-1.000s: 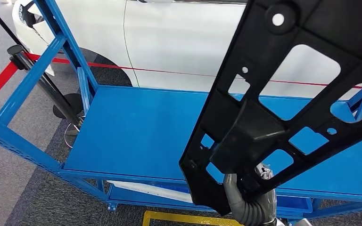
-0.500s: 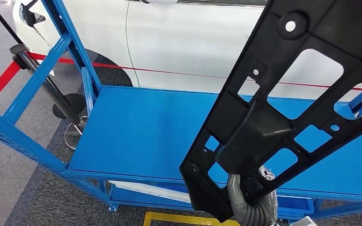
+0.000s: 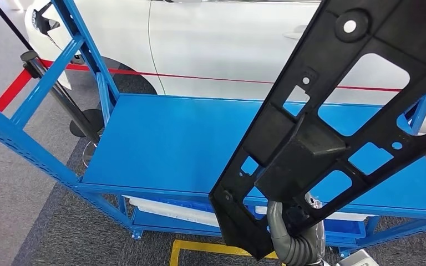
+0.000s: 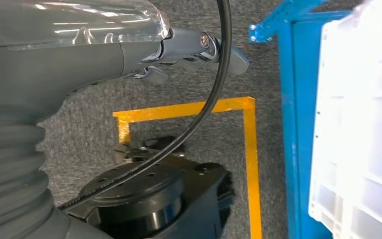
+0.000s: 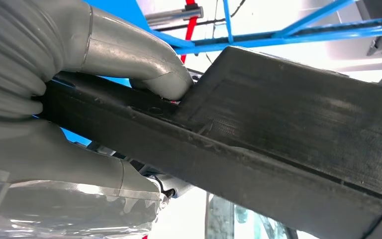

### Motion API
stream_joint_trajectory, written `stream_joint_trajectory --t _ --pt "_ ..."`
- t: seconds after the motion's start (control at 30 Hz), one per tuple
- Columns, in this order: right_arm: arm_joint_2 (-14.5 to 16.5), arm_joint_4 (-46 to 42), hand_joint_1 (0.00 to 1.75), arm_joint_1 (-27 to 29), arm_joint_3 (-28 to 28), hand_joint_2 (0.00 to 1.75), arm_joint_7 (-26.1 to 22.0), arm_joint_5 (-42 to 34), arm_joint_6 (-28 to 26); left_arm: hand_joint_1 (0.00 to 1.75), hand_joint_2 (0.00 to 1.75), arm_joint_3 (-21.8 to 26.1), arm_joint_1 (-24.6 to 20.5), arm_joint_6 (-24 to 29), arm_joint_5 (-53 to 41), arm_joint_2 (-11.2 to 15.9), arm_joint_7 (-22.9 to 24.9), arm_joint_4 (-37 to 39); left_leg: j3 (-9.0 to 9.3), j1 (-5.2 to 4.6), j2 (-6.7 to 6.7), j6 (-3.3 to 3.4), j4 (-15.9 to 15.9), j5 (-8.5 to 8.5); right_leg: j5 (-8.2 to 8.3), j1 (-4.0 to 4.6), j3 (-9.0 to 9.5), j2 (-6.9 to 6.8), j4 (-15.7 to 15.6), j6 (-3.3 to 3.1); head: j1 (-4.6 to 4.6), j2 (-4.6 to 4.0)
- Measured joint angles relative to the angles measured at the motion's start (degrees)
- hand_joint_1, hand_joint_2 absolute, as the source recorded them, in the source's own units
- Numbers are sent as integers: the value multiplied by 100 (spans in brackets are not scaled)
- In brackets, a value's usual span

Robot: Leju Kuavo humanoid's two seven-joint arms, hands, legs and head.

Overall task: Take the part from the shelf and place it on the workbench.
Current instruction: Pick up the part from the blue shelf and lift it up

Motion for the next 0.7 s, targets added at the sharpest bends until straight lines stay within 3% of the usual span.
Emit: stream_joint_trajectory --t 0.07,0.13,0.23,0.27,0.33,0.4,0.43,0.47,0.5,0.57,0.63,0.7 --pt "5 6 175 0 -4 175 0 0 0 0 175 0 -8 0 -1 0 0 0 581 37 2 -34 -746 182 32 -16 -117 -2 93 46 -7 1" --pt "18 7 175 -2 -8 175 1 0 0 0 175 -1 -20 0 -1 0 -1 0 933 27 -14 5 -1298 185 73 -10 -180 2 153 115 -16 1" --pt "28 7 175 -1 -15 175 1 0 0 0 175 -2 -20 0 0 -1 -1 0 875 0 -13 149 -1393 223 159 -7 -226 17 159 242 -13 1" --pt "28 7 175 0 -18 175 0 0 0 0 175 -1 -21 0 0 -2 -1 0 834 2 -1 207 -1404 273 96 -13 -269 30 207 270 -10 1" --pt "28 8 175 1 -22 175 1 0 0 0 175 1 -25 1 -1 -4 -2 0 721 6 21 322 -1434 392 -319 -22 -426 51 581 288 3 1" --pt "28 9 175 1 -24 175 1 0 0 0 175 4 -27 0 -2 -4 -2 0 578 -30 31 380 -1425 503 -841 -6 -613 62 1269 286 16 1" --pt "28 10 175 1 -25 175 1 0 0 0 175 5 -26 -1 -2 -4 -2 0 503 -52 34 391 -1415 556 -958 5 -652 64 1553 281 21 1" --pt "28 11 175 1 -27 175 1 0 0 0 175 7 -27 -3 -9 -4 -4 0 427 -75 36 397 -1402 605 -940 19 -612 67 1676 266 21 1" --pt "28 13 175 1 -29 175 1 0 0 0 175 7 -27 -5 -25 -4 -8 0 354 -97 35 399 -1386 651 -818 39 -477 70 1606 236 21 1" --pt "28 14 175 -2 -33 175 2 0 1 0 175 7 -29 -7 -85 -6 -26 0 229 -132 27 394 -1347 734 -541 101 59 81 931 122 20 1" --pt "28 15 175 -8 -34 175 2 0 7 0 175 7 -32 -7 -175 -10 -45 0 151 -156 20 362 -1317 818 -491 162 557 82 166 17 15 1" --pt "31 21 175 -20 -33 175 2 1 12 0 175 8 -38 -6 -271 -13 -60 1 120 -153 22 298 -1325 914 -495 198 680 76 -115 -22 30 1"
